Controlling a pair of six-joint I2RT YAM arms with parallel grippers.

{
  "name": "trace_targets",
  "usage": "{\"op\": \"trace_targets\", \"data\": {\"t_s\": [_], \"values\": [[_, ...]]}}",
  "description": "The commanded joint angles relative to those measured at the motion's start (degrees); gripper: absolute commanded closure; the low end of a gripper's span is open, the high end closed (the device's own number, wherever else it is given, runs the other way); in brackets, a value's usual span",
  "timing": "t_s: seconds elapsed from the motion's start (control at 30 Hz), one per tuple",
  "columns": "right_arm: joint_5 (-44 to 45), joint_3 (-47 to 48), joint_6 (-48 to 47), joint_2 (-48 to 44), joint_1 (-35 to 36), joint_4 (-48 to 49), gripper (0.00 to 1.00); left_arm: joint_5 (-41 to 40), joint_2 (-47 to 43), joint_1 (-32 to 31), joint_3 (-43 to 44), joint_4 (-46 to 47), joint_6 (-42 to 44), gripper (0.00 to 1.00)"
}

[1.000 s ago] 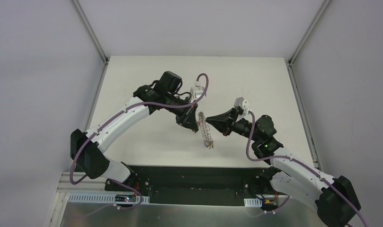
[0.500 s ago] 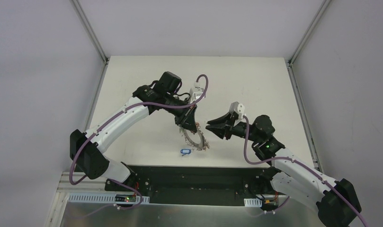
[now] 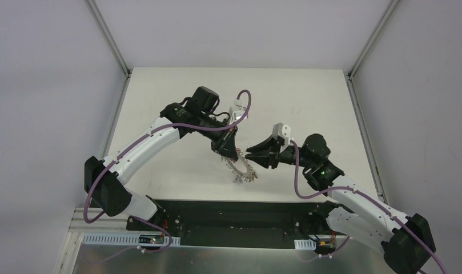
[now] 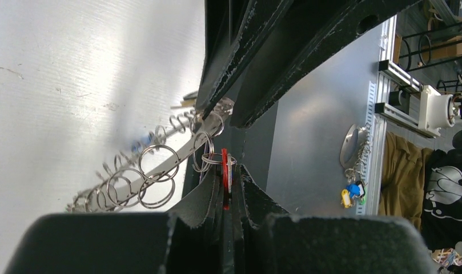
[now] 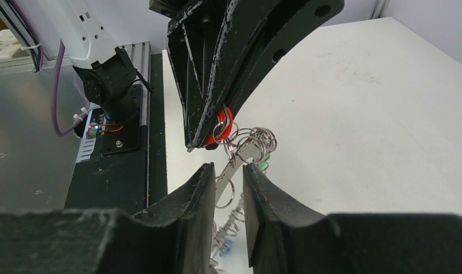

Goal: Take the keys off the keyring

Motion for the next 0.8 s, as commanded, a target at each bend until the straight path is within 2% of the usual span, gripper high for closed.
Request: {"op": "trace_targets", "data": {"t_s": [0.0, 0.37, 0.5, 0.6, 0.77], "values": [[-2.5, 4.0, -1.9, 1.6, 1.1, 1.2, 0.7, 3.7, -2.1, -0.5, -0.1, 0.5, 1.1, 1.0], [-2.5, 6.3, -3.4, 5.9, 3.2, 1.3, 0.7, 4.6, -2.4, -0.5, -0.3, 0.5, 1.4, 1.0], [-2.1, 6.5, -3.5, 6.3, 3.2, 1.2, 0.8, 4.6, -2.5, -0.6, -0.1, 0.5, 1.5, 1.0], [-1.1, 6.4, -3.4, 6.0, 3.3, 1.2, 1.0, 4.6, -2.5, -0.5, -0.1, 0.5, 1.5, 1.0], [2.5, 5.1, -1.9, 3.2, 3.2, 1.2, 1.0, 4.3, -2.5, -0.5, -0.1, 0.5, 1.4, 1.0]]}}
